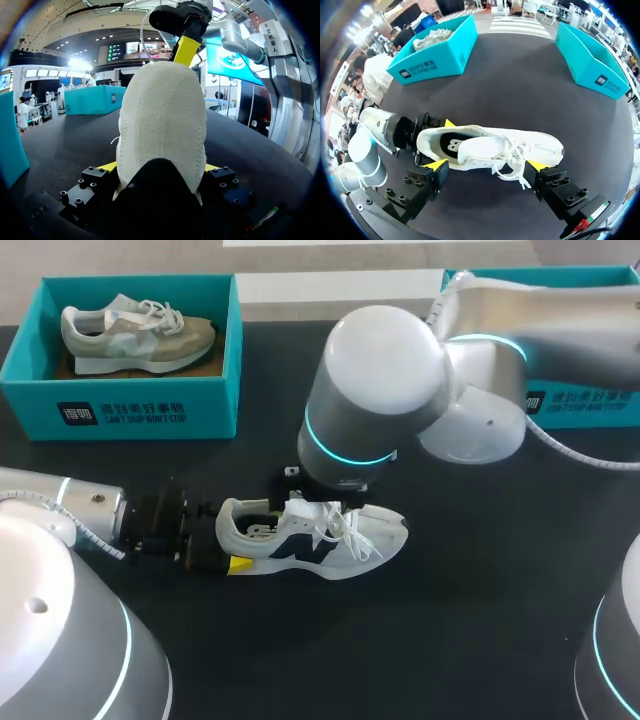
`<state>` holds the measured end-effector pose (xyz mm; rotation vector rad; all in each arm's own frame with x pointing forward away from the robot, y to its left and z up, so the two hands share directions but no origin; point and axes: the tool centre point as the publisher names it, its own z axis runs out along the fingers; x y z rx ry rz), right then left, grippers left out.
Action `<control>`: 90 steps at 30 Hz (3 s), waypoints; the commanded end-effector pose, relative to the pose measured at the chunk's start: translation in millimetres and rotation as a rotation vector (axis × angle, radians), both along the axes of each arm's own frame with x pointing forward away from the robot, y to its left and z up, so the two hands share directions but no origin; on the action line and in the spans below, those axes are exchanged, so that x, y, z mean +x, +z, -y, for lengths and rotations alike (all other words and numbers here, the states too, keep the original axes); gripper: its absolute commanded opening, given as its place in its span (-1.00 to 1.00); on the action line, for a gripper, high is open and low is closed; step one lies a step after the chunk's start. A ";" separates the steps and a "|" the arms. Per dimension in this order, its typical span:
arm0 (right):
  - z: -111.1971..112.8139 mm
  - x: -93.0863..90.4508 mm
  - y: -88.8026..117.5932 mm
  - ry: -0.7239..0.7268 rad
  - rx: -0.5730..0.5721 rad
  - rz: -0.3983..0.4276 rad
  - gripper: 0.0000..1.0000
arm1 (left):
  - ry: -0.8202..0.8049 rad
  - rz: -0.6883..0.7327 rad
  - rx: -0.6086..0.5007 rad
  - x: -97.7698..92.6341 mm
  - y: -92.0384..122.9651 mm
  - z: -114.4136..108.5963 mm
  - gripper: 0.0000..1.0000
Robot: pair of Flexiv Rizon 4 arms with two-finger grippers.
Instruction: Take the shoe out of the shoebox, open the shoe tongue, remove and reinsert the insole, then place the shoe into the shoebox
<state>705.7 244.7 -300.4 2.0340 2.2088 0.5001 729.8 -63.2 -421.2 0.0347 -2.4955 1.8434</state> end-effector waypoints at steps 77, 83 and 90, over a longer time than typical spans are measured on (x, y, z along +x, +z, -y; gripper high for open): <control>14.7 23.5 -6.2 0.254 -0.236 -0.120 -1.00 | -0.003 -0.001 0.002 1.7 -7.9 0.4 -1.00; 21.4 29.2 -0.2 0.398 -0.280 -0.163 -1.00 | -0.003 -0.001 0.002 1.7 -7.9 0.4 -1.00; 24.9 30.6 3.9 0.396 -0.270 -0.155 -1.00 | -0.003 -0.001 0.002 1.7 -7.9 0.4 -1.00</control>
